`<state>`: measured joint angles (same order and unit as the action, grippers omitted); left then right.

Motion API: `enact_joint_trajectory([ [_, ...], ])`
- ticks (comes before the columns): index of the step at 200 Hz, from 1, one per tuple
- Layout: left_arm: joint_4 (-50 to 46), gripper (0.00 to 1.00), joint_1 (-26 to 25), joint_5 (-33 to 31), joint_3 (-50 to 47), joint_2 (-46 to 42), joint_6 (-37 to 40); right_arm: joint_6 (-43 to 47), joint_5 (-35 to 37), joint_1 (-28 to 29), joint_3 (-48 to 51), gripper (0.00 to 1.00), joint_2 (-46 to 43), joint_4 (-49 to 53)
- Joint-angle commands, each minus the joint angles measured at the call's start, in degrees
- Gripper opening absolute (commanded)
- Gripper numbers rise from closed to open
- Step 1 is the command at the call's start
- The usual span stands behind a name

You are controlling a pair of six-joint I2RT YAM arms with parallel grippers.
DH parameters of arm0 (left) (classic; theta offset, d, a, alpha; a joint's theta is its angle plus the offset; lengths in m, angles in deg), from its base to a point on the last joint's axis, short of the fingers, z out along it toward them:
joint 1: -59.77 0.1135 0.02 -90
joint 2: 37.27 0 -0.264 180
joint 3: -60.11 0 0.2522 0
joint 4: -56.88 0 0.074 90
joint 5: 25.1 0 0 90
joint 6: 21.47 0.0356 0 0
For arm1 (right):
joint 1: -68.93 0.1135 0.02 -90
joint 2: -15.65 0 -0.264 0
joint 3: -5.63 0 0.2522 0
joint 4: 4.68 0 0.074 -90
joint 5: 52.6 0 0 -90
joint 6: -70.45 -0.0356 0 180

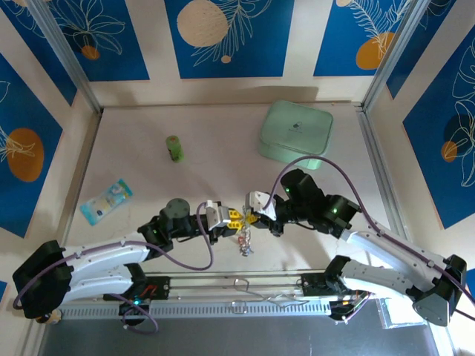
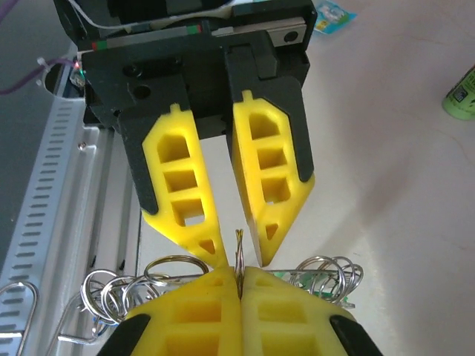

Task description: Put the keys on the keyring

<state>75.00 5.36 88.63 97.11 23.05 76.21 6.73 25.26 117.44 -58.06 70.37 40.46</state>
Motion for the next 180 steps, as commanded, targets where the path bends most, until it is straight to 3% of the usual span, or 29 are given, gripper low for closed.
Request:
enact_joint_trajectory([
  [1,-7.5,0.21,-0.3,0.5,2.8,-0.3,3.5,5.7,2.4,1.9,-4.0,0.0,1.5,8.3],
  [90,-4.9,0.22,-0.3,6.3,3.8,0.3,2.9,7.4,7.0,5.9,-9.0,0.0,6.0,10.4],
  [104,-4.8,0.16,-0.3,6.3,3.7,0.2,2.8,7.3,6.4,6.0,-9.2,0.0,6.0,10.2],
  [118,-4.9,0.0,-0.3,5.9,3.6,-0.3,3.3,6.8,6.0,5.9,-9.3,0.0,5.8,10.1],
  [124,-4.9,0.0,-0.3,5.7,3.4,-0.6,3.5,6.2,5.7,5.6,-9.0,0.0,5.4,9.8],
  [139,-4.1,0.0,-0.3,4.9,2.7,-1.6,3.4,2.9,1.2,2.8,-7.1,0.19,2.8,7.3],
  [151,-1.8,0.0,-0.3,4.9,1.6,-2.2,2.7,-1.0,-6.3,-1.2,-3.7,0.31,-0.6,2.6],
  [164,2.2,0.0,-0.3,5.2,0.1,-2.5,1.2,-4.9,-12.1,-4.1,0.0,0.35,-3.7,-2.3],
  [180,7.1,0.0,-0.3,6.2,-1.4,-2.1,-0.8,-7.3,-12.8,-4.7,2.8,0.36,-5.0,-5.3],
])
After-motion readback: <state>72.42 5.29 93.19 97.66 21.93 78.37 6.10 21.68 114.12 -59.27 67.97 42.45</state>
